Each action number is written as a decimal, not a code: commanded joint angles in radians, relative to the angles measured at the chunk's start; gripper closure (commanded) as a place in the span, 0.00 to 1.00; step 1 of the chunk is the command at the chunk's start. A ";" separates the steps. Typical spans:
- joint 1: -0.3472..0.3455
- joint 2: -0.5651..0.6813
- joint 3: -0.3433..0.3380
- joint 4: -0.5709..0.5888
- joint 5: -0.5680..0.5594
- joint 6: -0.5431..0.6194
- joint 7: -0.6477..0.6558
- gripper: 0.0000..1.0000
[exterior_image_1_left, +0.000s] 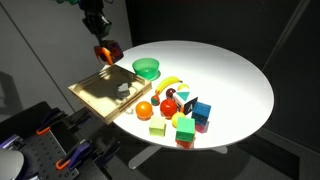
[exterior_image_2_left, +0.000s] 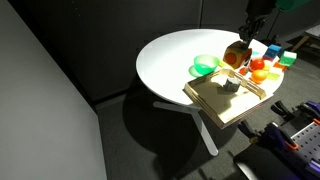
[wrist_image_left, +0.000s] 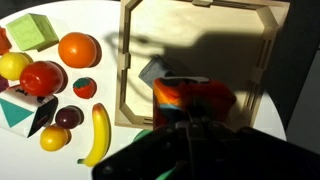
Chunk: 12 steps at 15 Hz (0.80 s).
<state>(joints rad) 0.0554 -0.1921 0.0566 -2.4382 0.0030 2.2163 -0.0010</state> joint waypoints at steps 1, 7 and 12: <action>0.001 0.001 0.000 0.001 0.000 -0.002 0.000 0.98; 0.000 0.017 0.002 0.007 -0.011 0.005 0.008 1.00; 0.022 0.047 0.031 0.023 -0.011 0.001 0.008 1.00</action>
<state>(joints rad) 0.0618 -0.1638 0.0733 -2.4360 0.0026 2.2165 -0.0009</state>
